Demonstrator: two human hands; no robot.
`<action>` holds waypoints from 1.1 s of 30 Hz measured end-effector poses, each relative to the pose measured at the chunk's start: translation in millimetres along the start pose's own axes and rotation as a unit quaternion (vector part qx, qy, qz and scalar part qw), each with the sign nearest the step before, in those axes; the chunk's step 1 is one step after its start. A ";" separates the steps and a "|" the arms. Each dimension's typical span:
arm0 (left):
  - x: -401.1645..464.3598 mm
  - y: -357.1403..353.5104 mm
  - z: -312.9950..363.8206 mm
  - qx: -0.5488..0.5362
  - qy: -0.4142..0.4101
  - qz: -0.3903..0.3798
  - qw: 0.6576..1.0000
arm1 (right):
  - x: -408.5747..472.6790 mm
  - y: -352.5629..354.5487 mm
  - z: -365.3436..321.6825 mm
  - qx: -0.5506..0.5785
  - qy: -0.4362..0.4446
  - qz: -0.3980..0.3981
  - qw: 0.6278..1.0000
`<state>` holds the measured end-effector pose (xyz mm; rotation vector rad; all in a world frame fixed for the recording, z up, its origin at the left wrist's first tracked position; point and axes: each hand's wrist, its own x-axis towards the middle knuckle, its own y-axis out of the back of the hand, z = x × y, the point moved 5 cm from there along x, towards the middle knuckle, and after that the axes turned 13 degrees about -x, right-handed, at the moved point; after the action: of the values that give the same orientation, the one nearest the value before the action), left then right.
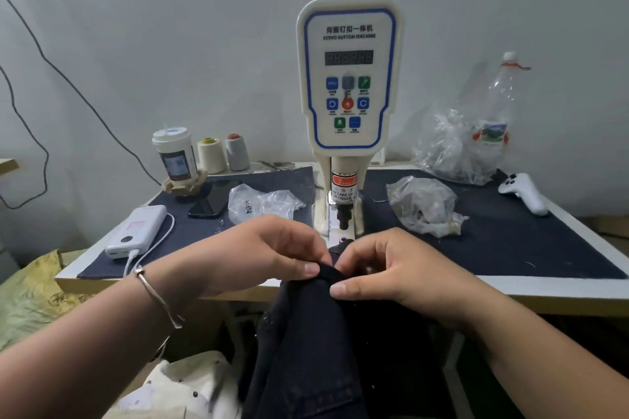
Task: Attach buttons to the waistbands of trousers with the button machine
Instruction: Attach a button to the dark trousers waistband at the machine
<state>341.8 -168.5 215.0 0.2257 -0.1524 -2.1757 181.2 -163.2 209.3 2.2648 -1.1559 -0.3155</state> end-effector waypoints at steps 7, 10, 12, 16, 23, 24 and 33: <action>11.4 -22.4 11.5 0.224 -0.084 0.097 0.966 | -17.9 23.9 -17.4 -0.121 -0.015 0.117 0.986; 8.0 -28.2 16.5 0.286 -0.113 0.079 0.948 | -24.8 26.1 -15.1 -0.118 -0.050 0.037 0.991; 3.8 -28.1 14.3 0.197 -0.108 0.043 0.973 | -28.0 24.8 -8.7 -0.132 -0.069 -0.013 0.989; -0.2 -26.0 -1.2 -0.014 -0.069 -0.011 0.997 | -32.6 18.8 5.2 -0.171 -0.060 -0.106 0.978; 4.3 -23.4 -27.2 -0.053 -0.040 -0.045 0.997 | -28.3 23.7 42.7 0.095 -0.059 -0.105 0.988; 7.2 -22.2 -33.0 -0.046 -0.033 -0.037 0.998 | -25.5 21.4 50.3 0.108 -0.064 -0.101 0.987; 37.4 -1.6 -87.7 -0.194 -0.013 0.086 0.977 | 21.6 10.4 105.5 0.176 -0.118 -0.035 0.977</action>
<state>338.4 -200.4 125.2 -0.0374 0.2306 -1.9887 140.1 -225.6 131.1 2.6374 -1.3417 -0.4474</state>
